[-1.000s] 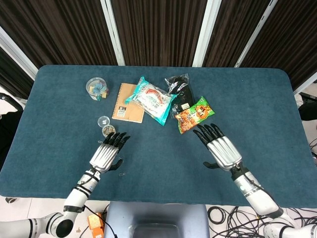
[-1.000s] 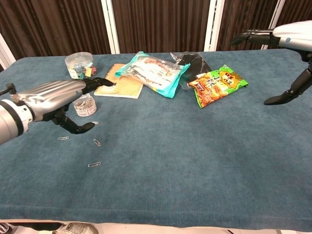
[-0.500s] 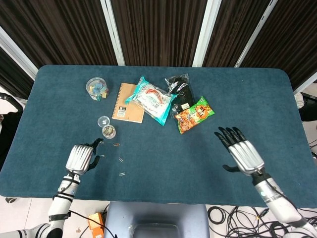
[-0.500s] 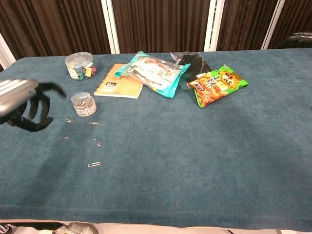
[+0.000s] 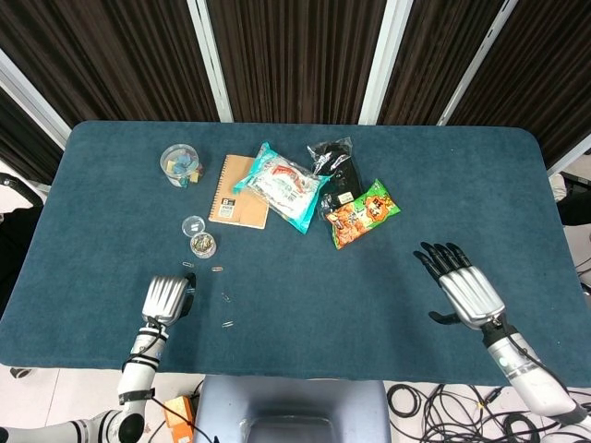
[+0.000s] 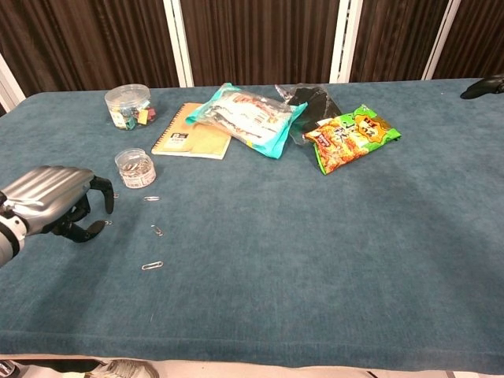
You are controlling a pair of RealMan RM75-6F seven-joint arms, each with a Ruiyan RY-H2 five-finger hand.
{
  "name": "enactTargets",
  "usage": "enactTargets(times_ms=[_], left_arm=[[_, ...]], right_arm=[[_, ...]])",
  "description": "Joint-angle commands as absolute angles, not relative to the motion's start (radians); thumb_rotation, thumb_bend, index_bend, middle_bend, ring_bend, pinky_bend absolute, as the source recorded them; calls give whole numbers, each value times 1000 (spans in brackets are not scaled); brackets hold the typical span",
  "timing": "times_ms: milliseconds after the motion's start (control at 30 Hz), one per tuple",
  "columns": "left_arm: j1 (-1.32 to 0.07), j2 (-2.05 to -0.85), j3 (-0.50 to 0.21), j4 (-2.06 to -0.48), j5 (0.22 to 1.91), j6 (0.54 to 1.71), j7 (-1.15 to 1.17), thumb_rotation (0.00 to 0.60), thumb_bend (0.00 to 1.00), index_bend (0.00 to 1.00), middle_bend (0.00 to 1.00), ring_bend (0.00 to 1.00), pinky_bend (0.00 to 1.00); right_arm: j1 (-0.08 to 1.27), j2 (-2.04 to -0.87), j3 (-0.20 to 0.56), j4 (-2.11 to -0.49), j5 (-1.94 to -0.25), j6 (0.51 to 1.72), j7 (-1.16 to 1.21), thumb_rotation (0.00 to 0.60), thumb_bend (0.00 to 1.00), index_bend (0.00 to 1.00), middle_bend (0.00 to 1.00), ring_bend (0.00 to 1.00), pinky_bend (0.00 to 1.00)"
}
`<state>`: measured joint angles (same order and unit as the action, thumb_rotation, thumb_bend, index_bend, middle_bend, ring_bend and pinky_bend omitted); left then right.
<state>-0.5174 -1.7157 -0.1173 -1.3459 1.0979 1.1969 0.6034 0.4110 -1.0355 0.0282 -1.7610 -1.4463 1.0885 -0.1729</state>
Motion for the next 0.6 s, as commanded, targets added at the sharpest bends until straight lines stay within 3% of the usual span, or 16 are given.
enactTargets(times_ms=[33, 600], left_arm=[[-521, -1719, -123, -1330, 1102, 1197, 600, 600, 375, 493, 1000, 1000, 1000], [-533, -1725, -134, -1298, 1079, 1135, 579, 600, 339, 511, 1000, 1000, 1000]], right_arm=[[414, -1036, 28, -1754, -1443, 1080, -162, 600, 55, 0, 0, 0, 0], [416, -1040, 26, -1743, -1437, 1068, -149, 600, 55, 0, 0, 0, 0]])
